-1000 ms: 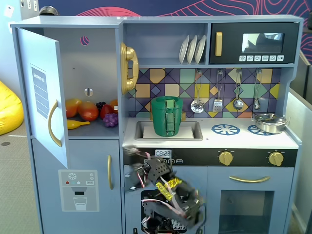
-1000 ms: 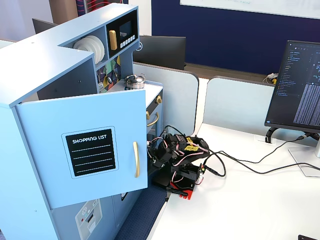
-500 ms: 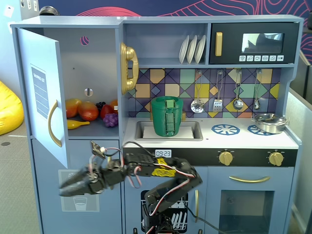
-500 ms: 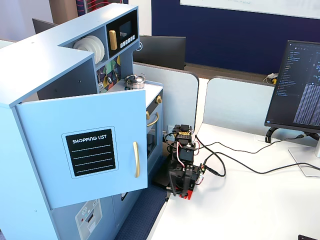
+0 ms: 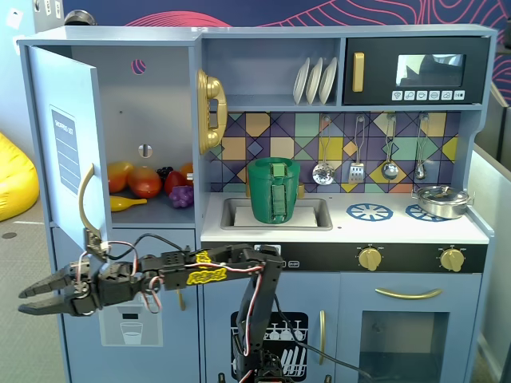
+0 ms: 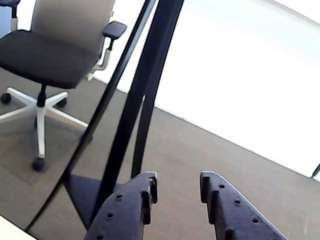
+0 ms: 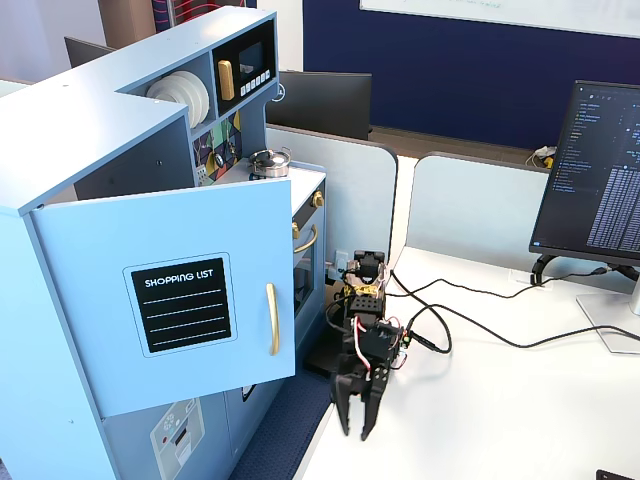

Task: Close the left cabinet door

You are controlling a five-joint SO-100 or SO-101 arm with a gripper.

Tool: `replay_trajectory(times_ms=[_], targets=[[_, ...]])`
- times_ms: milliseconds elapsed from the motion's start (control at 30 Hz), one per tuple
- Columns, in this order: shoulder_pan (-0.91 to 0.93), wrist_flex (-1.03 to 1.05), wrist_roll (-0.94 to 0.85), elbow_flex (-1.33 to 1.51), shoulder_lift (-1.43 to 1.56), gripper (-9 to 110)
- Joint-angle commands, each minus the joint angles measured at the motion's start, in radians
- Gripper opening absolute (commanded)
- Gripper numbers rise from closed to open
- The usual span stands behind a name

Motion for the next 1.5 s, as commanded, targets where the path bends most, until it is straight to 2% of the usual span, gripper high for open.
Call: replay_trajectory(times_ms=[0,333,900,1467], targets=[[0.092,-0.043,-0.009,-0.104,-0.028,0],[0.181,-0.058,-0.011,-0.078,-0.029,0],[0.353,-0.189,-0.002,0.155,0.097,0],[0.673,-0.270,0.015,0.210,0.173,0]])
